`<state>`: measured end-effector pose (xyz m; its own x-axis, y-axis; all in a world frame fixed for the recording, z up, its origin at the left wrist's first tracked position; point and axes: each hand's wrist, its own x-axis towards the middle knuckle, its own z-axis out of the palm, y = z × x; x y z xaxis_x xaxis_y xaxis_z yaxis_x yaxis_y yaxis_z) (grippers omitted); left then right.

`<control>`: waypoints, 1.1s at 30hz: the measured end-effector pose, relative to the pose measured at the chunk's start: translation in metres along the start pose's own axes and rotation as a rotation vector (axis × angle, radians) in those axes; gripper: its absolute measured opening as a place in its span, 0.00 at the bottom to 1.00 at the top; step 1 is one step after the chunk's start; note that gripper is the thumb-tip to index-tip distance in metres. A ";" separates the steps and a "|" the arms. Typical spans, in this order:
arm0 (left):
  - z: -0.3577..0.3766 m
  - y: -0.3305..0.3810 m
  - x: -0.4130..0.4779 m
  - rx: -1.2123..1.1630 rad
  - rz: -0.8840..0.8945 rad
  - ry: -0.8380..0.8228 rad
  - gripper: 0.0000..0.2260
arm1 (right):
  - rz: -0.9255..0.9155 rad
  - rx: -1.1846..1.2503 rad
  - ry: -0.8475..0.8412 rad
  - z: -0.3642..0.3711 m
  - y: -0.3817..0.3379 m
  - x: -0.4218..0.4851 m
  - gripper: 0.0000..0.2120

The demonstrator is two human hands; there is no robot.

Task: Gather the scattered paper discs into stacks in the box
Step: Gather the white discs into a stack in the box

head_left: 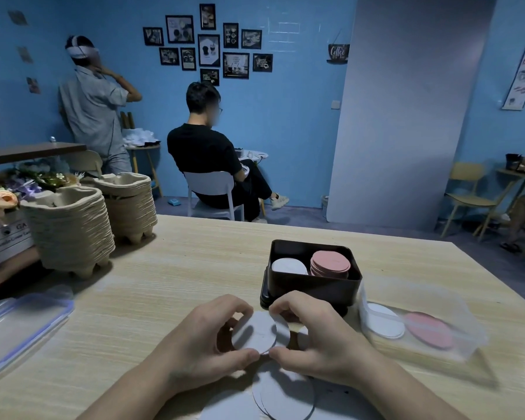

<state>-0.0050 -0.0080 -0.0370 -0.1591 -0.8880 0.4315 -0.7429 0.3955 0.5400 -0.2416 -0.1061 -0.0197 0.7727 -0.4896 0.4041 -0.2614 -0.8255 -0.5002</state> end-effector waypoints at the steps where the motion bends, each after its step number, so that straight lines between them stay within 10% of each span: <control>1: 0.001 0.000 0.001 -0.029 -0.005 -0.009 0.22 | -0.005 0.002 0.003 0.000 0.000 0.000 0.20; 28: 0.009 -0.002 0.002 -0.139 -0.003 0.082 0.27 | -0.089 0.141 0.049 0.006 0.008 -0.001 0.18; 33: 0.007 -0.005 0.000 -0.165 0.032 0.138 0.16 | -0.032 0.227 0.100 -0.003 0.006 -0.007 0.14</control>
<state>-0.0057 -0.0121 -0.0449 -0.0821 -0.8381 0.5393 -0.6204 0.4665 0.6305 -0.2502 -0.1085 -0.0227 0.7146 -0.4991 0.4902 -0.0930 -0.7622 -0.6406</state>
